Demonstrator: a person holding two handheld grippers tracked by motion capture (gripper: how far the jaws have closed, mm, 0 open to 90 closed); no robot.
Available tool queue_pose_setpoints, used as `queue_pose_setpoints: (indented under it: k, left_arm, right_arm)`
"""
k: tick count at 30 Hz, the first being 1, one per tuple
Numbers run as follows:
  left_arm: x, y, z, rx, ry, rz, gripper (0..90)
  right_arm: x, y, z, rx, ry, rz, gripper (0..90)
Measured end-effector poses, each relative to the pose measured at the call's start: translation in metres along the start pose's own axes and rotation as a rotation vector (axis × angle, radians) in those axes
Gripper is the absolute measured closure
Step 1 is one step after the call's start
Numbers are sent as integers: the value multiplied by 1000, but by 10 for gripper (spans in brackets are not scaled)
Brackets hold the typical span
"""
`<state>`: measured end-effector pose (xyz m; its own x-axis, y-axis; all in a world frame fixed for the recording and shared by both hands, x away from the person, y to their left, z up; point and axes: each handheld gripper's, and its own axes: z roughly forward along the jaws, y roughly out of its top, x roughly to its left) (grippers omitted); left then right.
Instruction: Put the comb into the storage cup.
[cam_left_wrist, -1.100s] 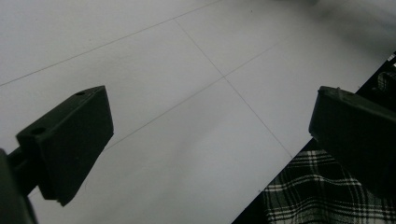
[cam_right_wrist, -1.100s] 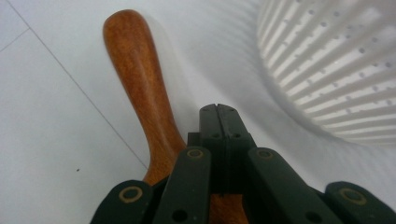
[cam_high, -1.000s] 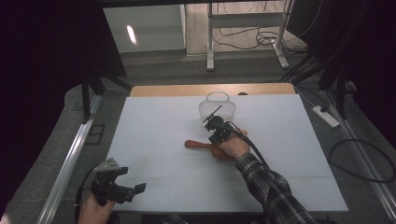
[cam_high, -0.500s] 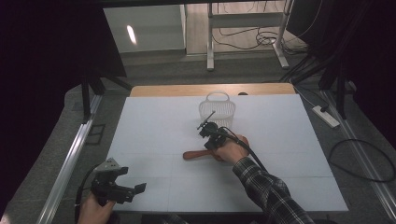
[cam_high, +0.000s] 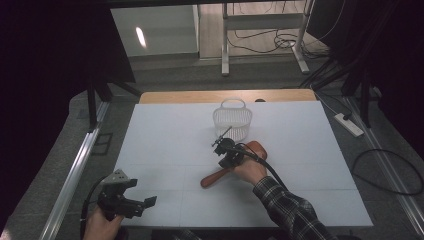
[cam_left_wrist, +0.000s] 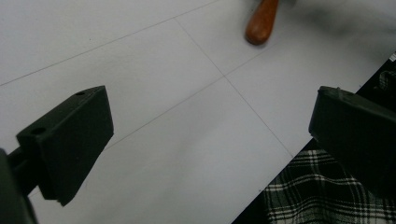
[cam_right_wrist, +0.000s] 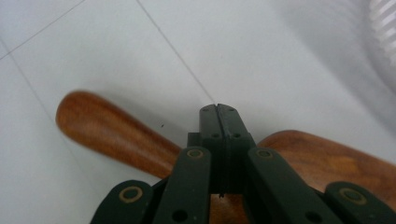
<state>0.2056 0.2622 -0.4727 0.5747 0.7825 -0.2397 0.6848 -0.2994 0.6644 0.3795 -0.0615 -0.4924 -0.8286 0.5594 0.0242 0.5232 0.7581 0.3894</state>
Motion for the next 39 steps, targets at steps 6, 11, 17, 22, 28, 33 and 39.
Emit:
queue_pose_setpoints:
  k: [6, 11, 17, 22, 28, 33, 39]
  left_arm:
    - [0, 0, 0, 0, 1, 0, 7]
    - [0, 0, 0, -1, 1, -2, 7]
    - [0, 0, 0, 0, 3, -1, 7]
    - [0, 0, 0, 1, 3, -2, 7]
    - [0, 0, 1, 1, 3, -2, 7]
    - [-1, 0, 1, 1, 4, -2, 7]
    - [-1, 1, 1, 2, 4, -1, 7]
  right_arm:
    - [1, -8, -4, -8, 14, 10, 894]
    - [2, -15, -7, -7, 18, 13, 895]
    - [4, -23, -9, -11, 22, 10, 894]
    - [5, -29, -13, -15, 27, 14, 894]
    - [6, -37, -17, -10, 28, 13, 894]
    - [8, -45, -21, 3, 27, 12, 894]
    - [6, -57, -27, 15, 23, 17, 894]
